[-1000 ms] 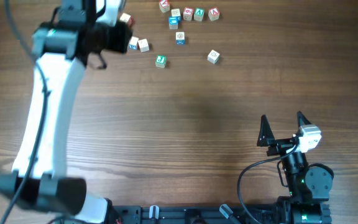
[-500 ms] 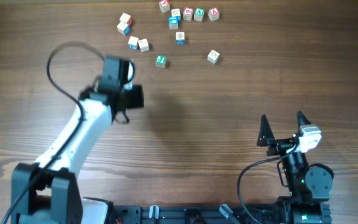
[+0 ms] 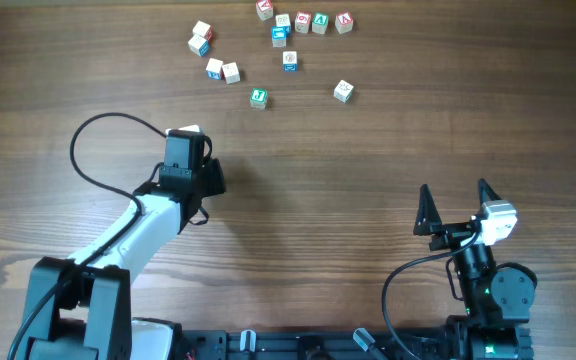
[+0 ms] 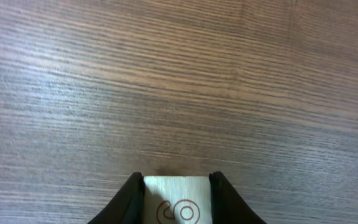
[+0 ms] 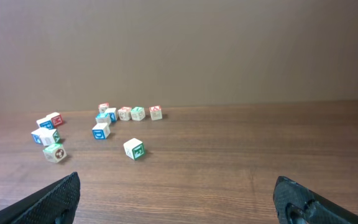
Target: Form a horizontal line
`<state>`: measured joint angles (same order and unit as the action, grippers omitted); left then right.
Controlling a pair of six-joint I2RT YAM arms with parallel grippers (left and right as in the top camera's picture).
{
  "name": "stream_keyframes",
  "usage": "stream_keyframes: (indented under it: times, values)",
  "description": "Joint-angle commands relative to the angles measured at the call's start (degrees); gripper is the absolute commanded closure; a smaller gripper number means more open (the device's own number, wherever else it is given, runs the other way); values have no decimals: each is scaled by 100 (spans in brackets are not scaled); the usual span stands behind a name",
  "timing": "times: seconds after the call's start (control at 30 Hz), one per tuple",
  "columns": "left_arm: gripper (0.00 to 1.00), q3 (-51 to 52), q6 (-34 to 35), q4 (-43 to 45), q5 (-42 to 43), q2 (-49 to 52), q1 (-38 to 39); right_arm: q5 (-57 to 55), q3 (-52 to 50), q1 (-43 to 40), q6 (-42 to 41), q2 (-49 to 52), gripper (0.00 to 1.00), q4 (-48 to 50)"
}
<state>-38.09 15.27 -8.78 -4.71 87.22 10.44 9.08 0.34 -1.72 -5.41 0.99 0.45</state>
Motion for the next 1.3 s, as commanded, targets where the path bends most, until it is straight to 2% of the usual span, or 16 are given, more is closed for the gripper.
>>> stream_keyframes:
  times: [0.0, 0.13, 0.23, 0.33, 0.47, 0.57, 0.6, 0.63, 0.77, 0.8, 0.87, 0.97, 1.0, 1.07, 1.27]
  values:
    - [84, 50, -485, 28, -584, 120, -17, -52, -4, -39, -96, -35, 0, 17]
    - [75, 50, -608, 26, -603, 125, -17, -52, -4, -39, -96, -35, 0, 17]
    - [57, 50, -584, 24, -538, 125, -17, -52, -4, -39, -96, -35, 0, 17]
    - [48, 48, -584, 24, -511, 116, -17, -52, -4, -39, -96, -35, 1, 17]
    - [43, 20, -579, 0, -254, -48, -15, -52, -4, -39, -96, -35, 0, 17]
    - [40, -164, -417, -264, 358, -479, -4, -52, -4, -39, -98, -35, 0, 17]
    - [32, -227, -348, -330, 444, -608, -7, -52, -4, -39, -98, -35, 0, 17]
    - [30, -341, -258, -459, 535, -859, -7, -52, -4, -39, -96, -35, 0, 17]
    - [29, -706, -17, -968, 726, -1801, -7, -52, -4, -39, -98, -35, 0, 17]
    - [24, -800, 151, -1158, 752, -2181, -7, -52, -4, -39, -98, -35, 0, 17]
    - [0, -835, 321, -1311, 750, -2592, -7, -52, -4, -39, -96, -35, 0, 17]
    - [0, -835, 474, -1759, 748, -3434, -7, 13, -4, -39, -142, -35, 0, 50]
    - [0, -835, 472, -1937, 748, -3668, -7, 90, -4, -39, -269, -35, 0, 87]
    - [0, -835, 472, -2374, 748, -4107, -7, 398, -4, -39, -1064, -35, 0, 96]
    - [0, -833, 472, -3407, 748, -4662, -7, 1648, -4, -39, -4444, -35, 0, 151]
